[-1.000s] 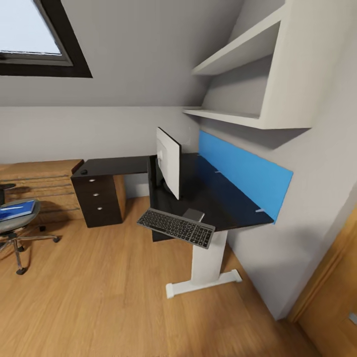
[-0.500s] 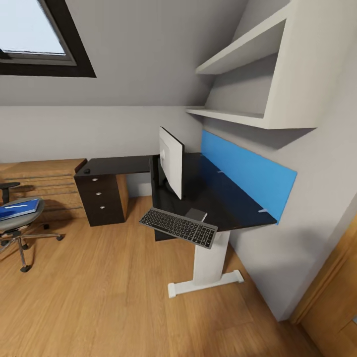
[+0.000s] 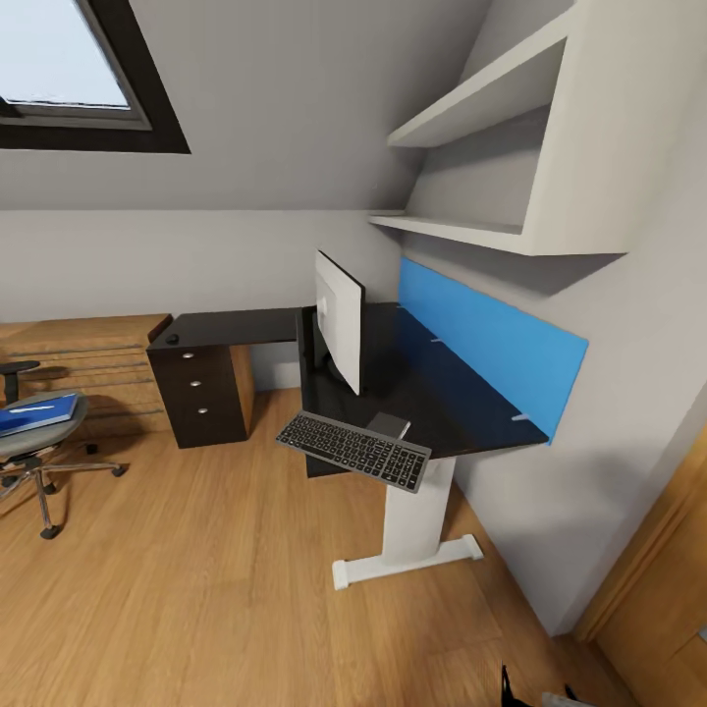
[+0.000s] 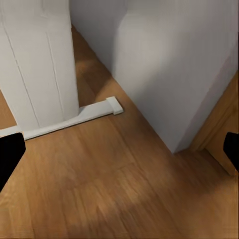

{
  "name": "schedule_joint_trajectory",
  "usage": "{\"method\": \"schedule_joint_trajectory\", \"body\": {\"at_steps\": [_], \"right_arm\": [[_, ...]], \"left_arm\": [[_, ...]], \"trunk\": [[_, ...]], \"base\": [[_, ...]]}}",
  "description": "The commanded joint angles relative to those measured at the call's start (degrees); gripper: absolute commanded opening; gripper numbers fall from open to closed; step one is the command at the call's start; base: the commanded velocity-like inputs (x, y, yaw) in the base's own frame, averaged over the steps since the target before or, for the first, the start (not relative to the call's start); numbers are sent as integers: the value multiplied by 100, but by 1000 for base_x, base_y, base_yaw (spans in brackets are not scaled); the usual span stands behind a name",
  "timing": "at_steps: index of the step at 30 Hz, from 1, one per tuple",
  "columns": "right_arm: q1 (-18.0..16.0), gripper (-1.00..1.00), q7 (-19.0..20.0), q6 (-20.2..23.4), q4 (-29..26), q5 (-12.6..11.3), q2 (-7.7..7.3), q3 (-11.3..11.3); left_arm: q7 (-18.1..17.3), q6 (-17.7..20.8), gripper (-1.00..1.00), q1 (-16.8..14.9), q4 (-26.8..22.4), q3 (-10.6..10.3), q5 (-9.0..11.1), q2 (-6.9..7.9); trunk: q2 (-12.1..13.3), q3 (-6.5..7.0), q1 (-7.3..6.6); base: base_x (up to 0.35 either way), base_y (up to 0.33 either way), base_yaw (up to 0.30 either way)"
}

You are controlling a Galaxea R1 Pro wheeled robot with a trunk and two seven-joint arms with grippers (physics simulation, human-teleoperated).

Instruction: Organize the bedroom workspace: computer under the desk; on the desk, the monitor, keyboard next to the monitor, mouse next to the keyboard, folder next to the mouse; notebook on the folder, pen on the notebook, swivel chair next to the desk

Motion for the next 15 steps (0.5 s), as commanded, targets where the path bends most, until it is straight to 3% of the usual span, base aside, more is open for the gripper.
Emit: {"method": "schedule_joint_trajectory", "body": {"at_steps": [1, 6, 9, 15], "right_arm": [[-3, 100, -37, 325, -236, 36, -11, -16], [-92, 100, -32, 1277, -924, 16, -87, -27], [-322, 100, -31, 1778, -1283, 7, -117, -31], [-1089, 100, -31, 2675, -1520, 2, -134, -37]], "left_arm": [[32, -13, 100, -3, 1, -48, 27, 1], [32, -14, 100, -3, 1, -47, 30, 5], [32, -17, 100, -3, 1, -41, 34, 14], [32, -29, 100, -3, 1, -39, 99, 31]], "trunk": [[-3, -7, 0], [-3, -7, 0], [-3, -7, 0], [-3, -7, 0]], "base": [[0, 0, 0], [0, 0, 0], [0, 0, 0], [0, 0, 0]]}}
